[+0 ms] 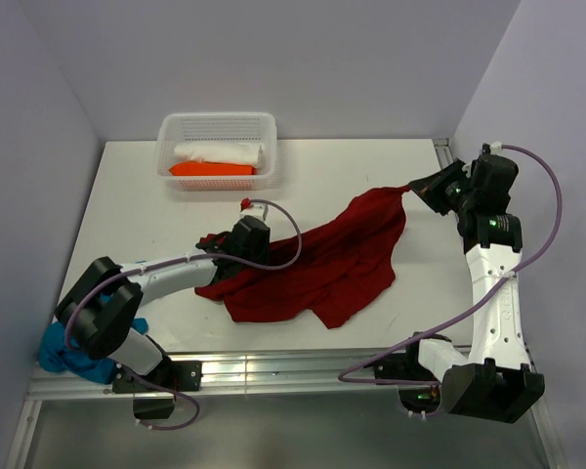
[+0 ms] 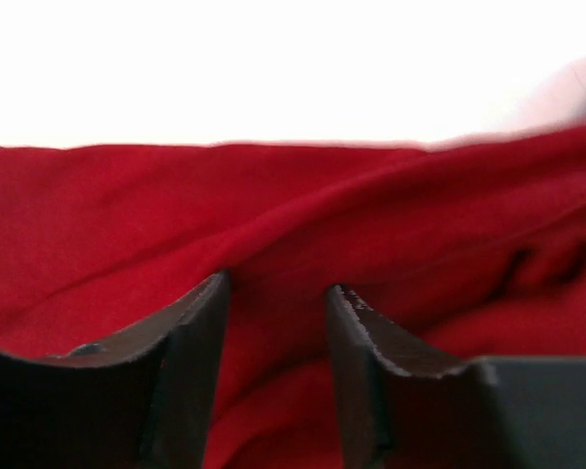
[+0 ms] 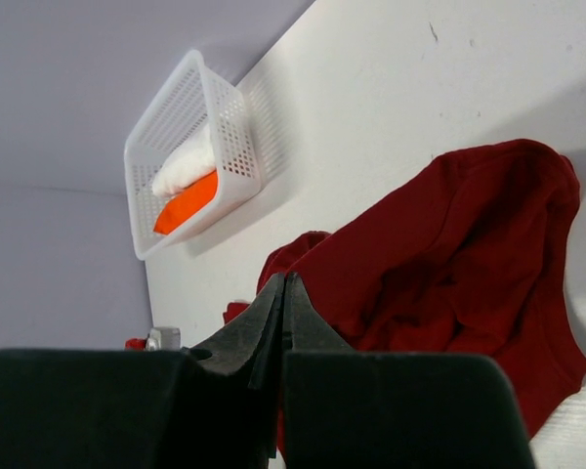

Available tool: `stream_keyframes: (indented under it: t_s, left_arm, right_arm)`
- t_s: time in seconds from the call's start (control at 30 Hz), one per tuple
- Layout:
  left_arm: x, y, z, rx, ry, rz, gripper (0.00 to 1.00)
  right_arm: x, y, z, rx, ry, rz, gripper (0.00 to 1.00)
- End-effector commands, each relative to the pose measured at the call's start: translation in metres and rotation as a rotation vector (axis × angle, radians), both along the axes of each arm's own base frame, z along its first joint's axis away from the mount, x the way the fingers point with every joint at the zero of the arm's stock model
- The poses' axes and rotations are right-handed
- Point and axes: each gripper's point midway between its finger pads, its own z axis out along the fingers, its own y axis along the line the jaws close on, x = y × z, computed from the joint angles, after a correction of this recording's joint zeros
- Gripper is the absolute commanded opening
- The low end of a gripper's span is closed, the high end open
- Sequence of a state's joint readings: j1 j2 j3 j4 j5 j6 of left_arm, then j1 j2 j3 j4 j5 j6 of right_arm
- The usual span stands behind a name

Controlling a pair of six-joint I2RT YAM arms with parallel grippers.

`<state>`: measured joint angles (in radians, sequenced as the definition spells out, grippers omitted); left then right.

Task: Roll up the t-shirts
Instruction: Flatten the tshirt

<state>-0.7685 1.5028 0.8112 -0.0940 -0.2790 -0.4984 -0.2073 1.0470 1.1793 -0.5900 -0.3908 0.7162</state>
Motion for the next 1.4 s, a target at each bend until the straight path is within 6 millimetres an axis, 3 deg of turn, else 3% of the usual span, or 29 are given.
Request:
stream_keyframes:
  t_s: [0.0,0.1,0.2,0.23,0.4,0.47,0.53,0.57,0.63,0.7,0.73,0.77,0.87,1.03,1.27,1.37]
  left_arm:
    - [0.028,0.003,0.020,0.024,-0.075,0.126,0.45]
    - [0.035,0.009,0.026,0.057,-0.096,0.173,0.33]
    - [0.038,0.011,0.035,0.066,-0.113,0.181,0.04]
    - [0.038,0.012,0.040,0.063,-0.120,0.187,0.00]
    - [0.033,0.002,0.068,0.008,-0.159,0.147,0.00]
    - [0.024,-0.011,0.085,-0.029,-0.177,0.119,0.00]
    - [0.009,-0.032,0.090,-0.058,-0.156,0.068,0.00]
    - [0.006,-0.043,0.095,-0.080,-0.151,0.048,0.01]
    - [-0.012,-0.065,0.085,-0.085,-0.102,-0.004,0.12]
    - [-0.021,-0.078,0.077,-0.072,-0.083,-0.018,0.34]
    - [-0.030,-0.085,0.074,-0.060,-0.079,-0.040,0.53]
    - [-0.034,-0.085,0.067,-0.045,-0.067,-0.048,0.57]
    - [-0.035,-0.076,0.059,-0.013,-0.065,-0.029,0.62]
    - [-0.033,-0.053,0.061,-0.023,-0.071,0.003,0.64]
    - [-0.016,0.017,0.041,0.028,-0.021,0.181,0.61]
    - [-0.007,0.049,0.035,-0.029,0.015,0.278,0.58]
  right_arm:
    - [0.006,-0.001,0.030,-0.015,-0.101,0.014,0.00]
    - [0.006,-0.001,0.031,-0.016,-0.102,0.012,0.00]
    - [0.006,-0.002,0.032,-0.014,-0.104,0.010,0.00]
    - [0.006,-0.002,0.033,-0.015,-0.105,0.009,0.00]
    - [0.005,-0.010,0.036,-0.019,-0.104,-0.025,0.00]
    - [0.002,-0.017,0.040,-0.023,-0.109,-0.056,0.00]
    - [0.000,-0.024,0.041,-0.027,-0.110,-0.096,0.00]
    - [-0.003,-0.026,0.042,-0.028,-0.119,-0.111,0.00]
    - [-0.005,-0.030,0.042,-0.031,-0.123,-0.131,0.00]
    - [-0.007,-0.032,0.041,-0.035,-0.126,-0.143,0.00]
    - [-0.008,-0.032,0.041,-0.035,-0.126,-0.145,0.00]
    - [-0.009,-0.031,0.041,-0.034,-0.128,-0.142,0.00]
    - [-0.009,-0.031,0.039,-0.032,-0.125,-0.139,0.00]
    - [-0.009,-0.032,0.039,-0.034,-0.126,-0.136,0.00]
    - [-0.008,-0.031,0.038,-0.025,-0.127,-0.133,0.00]
    - [-0.008,-0.030,0.038,-0.023,-0.129,-0.128,0.00]
